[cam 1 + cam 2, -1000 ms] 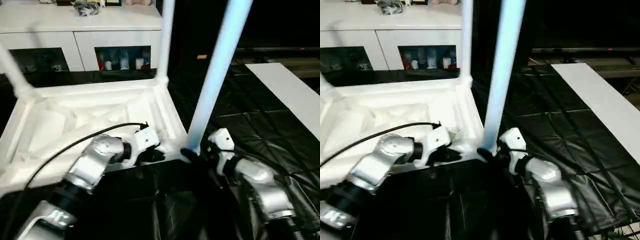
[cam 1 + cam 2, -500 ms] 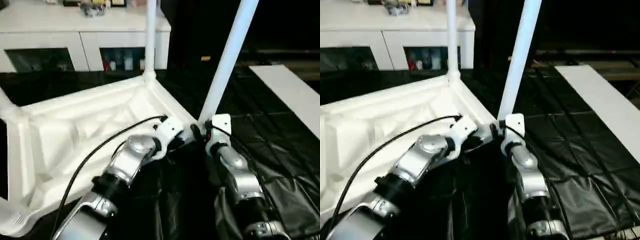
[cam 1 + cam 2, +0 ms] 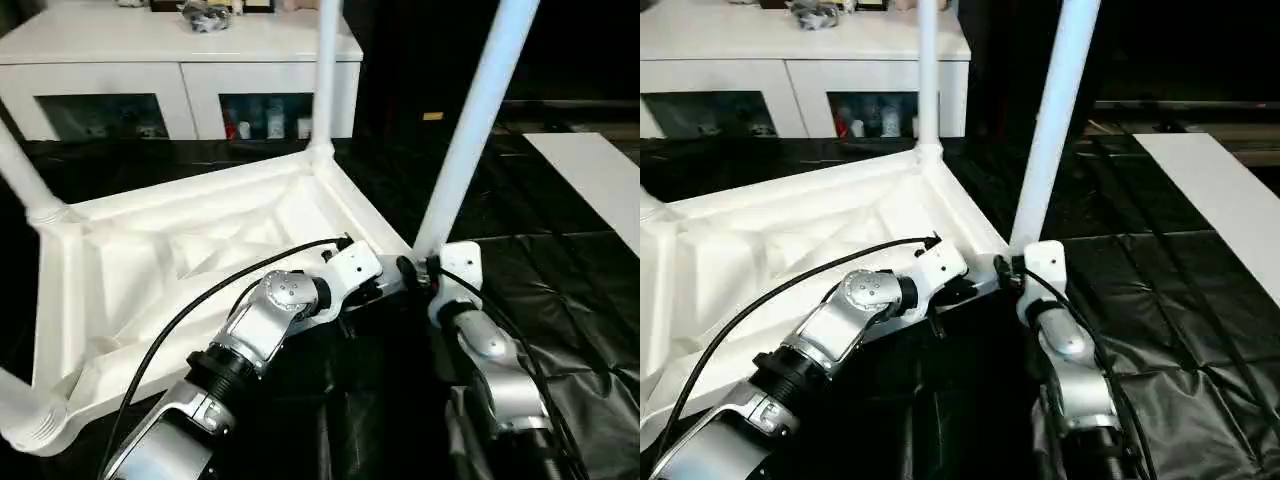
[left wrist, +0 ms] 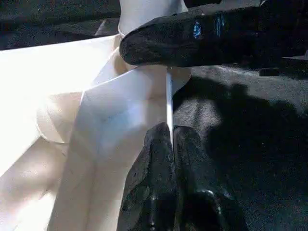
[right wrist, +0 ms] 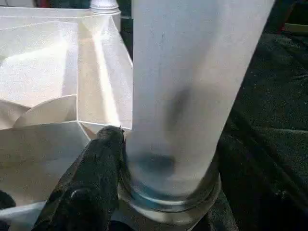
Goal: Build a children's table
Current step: Rotate leg to tighten
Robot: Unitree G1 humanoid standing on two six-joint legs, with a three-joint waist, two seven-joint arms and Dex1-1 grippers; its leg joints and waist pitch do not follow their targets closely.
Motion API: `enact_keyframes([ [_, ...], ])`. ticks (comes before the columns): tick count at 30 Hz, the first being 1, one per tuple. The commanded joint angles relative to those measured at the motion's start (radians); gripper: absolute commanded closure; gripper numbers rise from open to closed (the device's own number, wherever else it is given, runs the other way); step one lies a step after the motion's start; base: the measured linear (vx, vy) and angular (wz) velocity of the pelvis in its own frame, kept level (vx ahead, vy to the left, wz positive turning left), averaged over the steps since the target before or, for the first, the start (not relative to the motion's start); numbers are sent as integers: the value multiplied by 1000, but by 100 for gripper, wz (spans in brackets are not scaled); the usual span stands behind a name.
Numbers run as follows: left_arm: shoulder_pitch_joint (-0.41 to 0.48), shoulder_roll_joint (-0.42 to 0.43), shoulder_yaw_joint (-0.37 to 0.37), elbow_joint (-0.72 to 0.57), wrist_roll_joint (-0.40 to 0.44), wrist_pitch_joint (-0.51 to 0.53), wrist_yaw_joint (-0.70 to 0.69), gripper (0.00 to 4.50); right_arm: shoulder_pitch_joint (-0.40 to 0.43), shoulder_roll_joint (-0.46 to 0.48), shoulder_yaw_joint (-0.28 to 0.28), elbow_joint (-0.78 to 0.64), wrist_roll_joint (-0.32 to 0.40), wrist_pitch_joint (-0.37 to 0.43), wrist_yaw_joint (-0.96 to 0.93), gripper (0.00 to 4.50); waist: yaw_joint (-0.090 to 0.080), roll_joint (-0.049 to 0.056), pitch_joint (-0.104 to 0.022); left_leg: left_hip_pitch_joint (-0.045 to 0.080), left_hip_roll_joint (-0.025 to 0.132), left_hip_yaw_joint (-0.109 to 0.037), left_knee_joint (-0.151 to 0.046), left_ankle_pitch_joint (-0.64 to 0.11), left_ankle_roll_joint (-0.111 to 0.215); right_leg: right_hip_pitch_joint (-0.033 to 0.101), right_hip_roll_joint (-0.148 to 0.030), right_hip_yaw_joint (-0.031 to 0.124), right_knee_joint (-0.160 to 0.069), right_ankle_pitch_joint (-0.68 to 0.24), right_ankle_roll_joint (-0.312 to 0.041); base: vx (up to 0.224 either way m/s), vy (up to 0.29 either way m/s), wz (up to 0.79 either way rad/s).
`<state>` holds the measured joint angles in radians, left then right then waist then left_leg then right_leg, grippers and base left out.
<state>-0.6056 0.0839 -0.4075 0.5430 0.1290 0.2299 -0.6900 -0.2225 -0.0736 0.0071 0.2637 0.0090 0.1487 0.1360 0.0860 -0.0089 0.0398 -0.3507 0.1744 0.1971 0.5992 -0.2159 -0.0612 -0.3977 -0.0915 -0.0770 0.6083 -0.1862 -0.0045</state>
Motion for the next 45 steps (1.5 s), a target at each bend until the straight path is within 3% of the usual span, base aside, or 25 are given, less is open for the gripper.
enact_keyframes([
  [1, -29, -1, 15, 52, 13, -6, 42, 450, 22, 30, 80, -58, 32, -7, 98, 154, -10, -6, -45, 5, 57, -29, -86, -223, 28, 36, -67, 58, -94, -308, -151, 0, 0, 0],
  [4, -33, -1, 19, 60, 14, -16, 42, 450, 23, 32, 90, -65, 30, -7, 107, 154, -11, -7, -44, 4, 57, -30, -88, -232, 24, 34, -66, 60, -96, -323, -145, 0, 0, 0],
  [7, -28, 10, 25, 57, 16, -22, 40, 450, 23, 33, 93, -69, 36, -6, 111, 154, -10, -14, -44, 2, 56, -31, -89, -231, 27, 35, -67, 61, -97, -341, -137, 0, 0, 0],
  [9, -22, 18, 26, 53, 16, -24, 37, 450, 23, 32, 95, -69, 36, -5, 114, 154, -10, -10, -43, 1, 58, -32, -90, -227, 26, 34, -68, 61, -96, -338, -137, 0, 0, 0],
  [12, -16, 22, 27, 51, 16, -25, 37, 450, 23, 33, 94, -70, 38, -6, 120, 154, -11, -15, -42, 0, 57, -31, -90, -228, 27, 34, -68, 62, -98, -346, -133, 0, 0, 0],
  [17, -14, 28, 25, 48, 12, -29, 20, 450, 28, 32, 102, -81, 77, 16, 182, 154, -12, -12, -41, 1, 57, -32, -92, -238, 28, 33, -69, 62, -100, -369, -125, 0, 0, 0],
  [22, -11, 44, 19, 39, 14, -33, 2, 450, 35, 11, 116, -96, 71, 10, 208, 154, -13, -12, -40, -2, 58, -33, -93, -239, 29, 33, -70, 63, -102, -382, -123, 0, 0, 0],
  [26, -2, 72, 19, 22, 5, -51, -39, 450, 38, -5, 120, -111, 115, 6, 284, 154, -19, -12, -39, -1, 58, -34, -94, -256, 24, 31, -69, 62, -104, -397, -123, 0, 0, 0],
  [30, 27, 110, 9, -27, -14, -69, -115, 450, 50, -38, 130, -133, 140, 12, 357, 168, -25, -12, -41, -7, 61, -35, -94, -243, 36, 35, -70, 63, -97, -351, -139, 0, 0, 0],
  [33, 55, 152, -3, -71, -25, -78, -180, 450, 54, -62, 120, -146, 162, 16, 406, 168, -33, -10, -42, -13, 64, -35, -94, -214, 45, 40, -67, 62, -86, -272, -170, 0, 0, 0],
  [34, 69, 176, -5, -90, -27, -77, -203, 450, 54, -75, 109, -151, 179, 19, 433, 168, -33, -9, -42, -8, 63, -33, -92, -216, 44, 36, -68, 63, -88, -280, -174, 0, 0, 0],
  [40, 83, 221, 8, -102, -28, -79, -218, 450, 56, -116, 95, -150, 202, 15, 504, 190, -37, -13, -44, -8, 64, -29, -86, -172, 58, 41, -67, 64, -75, -181, -219, 0, 0, 0],
  [44, 86, 230, 16, -111, -32, -73, -218, 450, 57, -112, 84, -161, 219, 10, 529, 191, -37, -13, -44, -6, 64, -28, -85, -167, 59, 42, -68, 65, -75, -177, -228, 0, 0, 0],
  [45, 89, 234, 17, -117, -36, -71, -223, 450, 64, -109, 87, -176, 236, 11, 551, 191, -38, -17, -44, -6, 64, -27, -85, -169, 60, 42, -68, 65, -75, -182, -228, 0, 0, 0],
])
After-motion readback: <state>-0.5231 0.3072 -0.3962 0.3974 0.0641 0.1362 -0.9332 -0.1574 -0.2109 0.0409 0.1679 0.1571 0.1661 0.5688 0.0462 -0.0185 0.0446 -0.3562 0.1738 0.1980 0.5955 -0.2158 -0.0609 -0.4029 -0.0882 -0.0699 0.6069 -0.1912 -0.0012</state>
